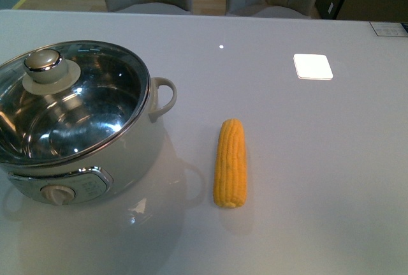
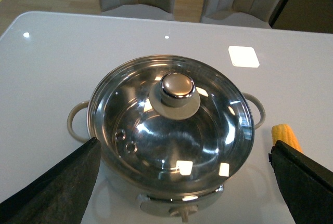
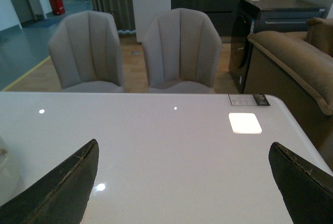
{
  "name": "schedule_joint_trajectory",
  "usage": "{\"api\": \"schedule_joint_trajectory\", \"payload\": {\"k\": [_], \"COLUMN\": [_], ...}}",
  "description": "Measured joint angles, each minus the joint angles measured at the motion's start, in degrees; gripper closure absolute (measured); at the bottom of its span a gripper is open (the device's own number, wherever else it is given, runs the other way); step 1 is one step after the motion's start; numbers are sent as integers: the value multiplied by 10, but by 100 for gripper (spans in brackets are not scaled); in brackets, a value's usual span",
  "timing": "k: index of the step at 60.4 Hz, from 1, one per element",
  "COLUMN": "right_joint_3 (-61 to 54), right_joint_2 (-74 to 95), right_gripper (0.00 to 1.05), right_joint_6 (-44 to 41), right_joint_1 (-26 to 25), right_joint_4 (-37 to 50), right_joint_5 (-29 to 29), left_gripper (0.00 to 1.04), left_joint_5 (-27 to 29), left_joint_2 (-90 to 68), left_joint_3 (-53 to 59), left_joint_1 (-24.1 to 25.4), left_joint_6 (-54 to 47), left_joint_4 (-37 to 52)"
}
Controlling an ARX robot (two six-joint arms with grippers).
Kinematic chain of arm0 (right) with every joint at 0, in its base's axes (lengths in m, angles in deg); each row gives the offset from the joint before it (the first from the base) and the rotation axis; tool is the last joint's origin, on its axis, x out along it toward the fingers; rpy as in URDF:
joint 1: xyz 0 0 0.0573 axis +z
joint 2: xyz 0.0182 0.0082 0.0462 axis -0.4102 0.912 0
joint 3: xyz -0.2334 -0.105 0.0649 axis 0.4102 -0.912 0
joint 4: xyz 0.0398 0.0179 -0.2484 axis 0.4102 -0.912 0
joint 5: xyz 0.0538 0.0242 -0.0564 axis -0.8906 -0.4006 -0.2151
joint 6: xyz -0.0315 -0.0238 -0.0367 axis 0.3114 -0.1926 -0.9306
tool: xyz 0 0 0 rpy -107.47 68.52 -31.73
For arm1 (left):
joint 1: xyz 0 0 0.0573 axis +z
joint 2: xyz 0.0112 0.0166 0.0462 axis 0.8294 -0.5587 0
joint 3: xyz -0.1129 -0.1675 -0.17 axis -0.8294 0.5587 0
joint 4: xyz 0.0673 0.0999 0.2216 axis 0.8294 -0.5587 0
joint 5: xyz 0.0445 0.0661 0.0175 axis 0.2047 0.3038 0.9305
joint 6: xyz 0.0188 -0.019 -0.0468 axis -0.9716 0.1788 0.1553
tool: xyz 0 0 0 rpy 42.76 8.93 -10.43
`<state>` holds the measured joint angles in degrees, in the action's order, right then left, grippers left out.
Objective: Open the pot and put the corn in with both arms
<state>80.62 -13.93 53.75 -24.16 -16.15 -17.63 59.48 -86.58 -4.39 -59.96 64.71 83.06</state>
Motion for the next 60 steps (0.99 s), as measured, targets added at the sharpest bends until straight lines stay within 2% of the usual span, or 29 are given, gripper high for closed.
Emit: {"api": "schedule_joint_trajectory", "payload": {"k": [12, 21, 31, 60], "right_joint_3": [0, 0, 0, 0], "right_joint_2": [0, 0, 0, 0], "right_gripper": [9, 9, 9, 9], "right_joint_6": [0, 0, 0, 0], "right_joint_1": [0, 0, 0, 0], "right_joint_4": [0, 0, 0, 0], "right_joint_5": [0, 0, 0, 0], "left_gripper": [7, 7, 7, 7], "left_joint_5": [9, 15, 30, 50], "left_joint_2": [-276, -443, -561, -654], "left_joint_3": [-43, -102, -159, -199], "left_joint_1": [-3, -14, -17, -23], "left_joint_6": [-37, -48, -48, -25], "left_joint_4": [247, 343, 384, 414]}}
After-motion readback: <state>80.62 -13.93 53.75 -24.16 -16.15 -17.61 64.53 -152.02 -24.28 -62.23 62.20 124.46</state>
